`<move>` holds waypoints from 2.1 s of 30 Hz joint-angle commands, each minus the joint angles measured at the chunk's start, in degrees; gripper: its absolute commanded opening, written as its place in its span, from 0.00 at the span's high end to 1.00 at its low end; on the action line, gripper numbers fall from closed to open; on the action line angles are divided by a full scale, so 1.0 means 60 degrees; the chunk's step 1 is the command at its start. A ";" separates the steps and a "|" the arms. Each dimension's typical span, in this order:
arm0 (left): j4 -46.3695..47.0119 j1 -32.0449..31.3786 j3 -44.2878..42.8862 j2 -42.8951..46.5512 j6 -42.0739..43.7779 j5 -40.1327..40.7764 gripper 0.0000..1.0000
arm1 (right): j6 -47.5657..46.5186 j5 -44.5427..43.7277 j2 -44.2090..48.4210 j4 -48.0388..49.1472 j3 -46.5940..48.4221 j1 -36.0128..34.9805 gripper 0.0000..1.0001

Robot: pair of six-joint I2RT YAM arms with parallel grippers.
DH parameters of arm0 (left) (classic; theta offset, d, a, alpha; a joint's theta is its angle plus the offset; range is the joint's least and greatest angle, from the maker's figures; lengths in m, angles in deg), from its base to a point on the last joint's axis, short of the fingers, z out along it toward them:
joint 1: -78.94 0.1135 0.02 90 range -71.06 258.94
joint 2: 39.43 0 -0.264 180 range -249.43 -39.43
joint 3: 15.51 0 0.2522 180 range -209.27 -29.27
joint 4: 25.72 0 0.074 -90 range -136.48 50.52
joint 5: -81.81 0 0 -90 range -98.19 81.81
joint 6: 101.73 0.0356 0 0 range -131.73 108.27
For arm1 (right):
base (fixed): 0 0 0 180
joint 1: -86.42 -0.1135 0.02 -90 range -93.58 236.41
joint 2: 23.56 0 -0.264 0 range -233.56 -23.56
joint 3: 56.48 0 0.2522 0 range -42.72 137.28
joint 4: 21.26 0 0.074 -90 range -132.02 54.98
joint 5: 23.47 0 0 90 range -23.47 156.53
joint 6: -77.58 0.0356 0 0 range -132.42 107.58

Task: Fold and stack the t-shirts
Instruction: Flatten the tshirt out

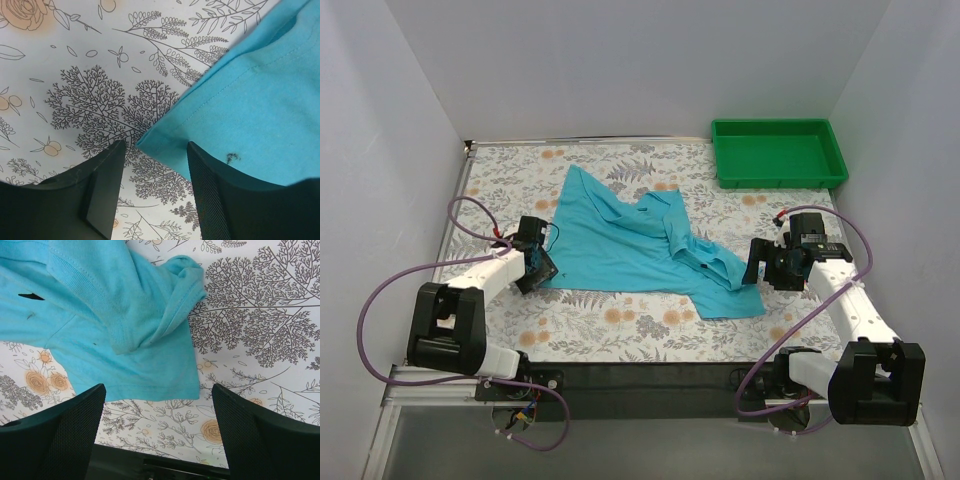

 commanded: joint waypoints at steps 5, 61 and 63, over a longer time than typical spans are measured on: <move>0.0584 0.0060 0.0368 -0.0406 -0.0003 0.0127 0.62 | 0.0042 -0.0150 -0.0132 0.0124 -0.0129 -0.0032 0.22; -0.0806 0.0556 -0.3626 0.0649 0.1022 0.0345 1.00 | 0.1698 -0.1440 -0.1668 0.0417 0.2176 -0.1219 0.99; -0.1099 0.0718 -0.4695 0.0298 0.0979 0.0419 1.00 | 0.1610 -0.1353 -0.2107 0.0315 0.3382 -0.1233 0.99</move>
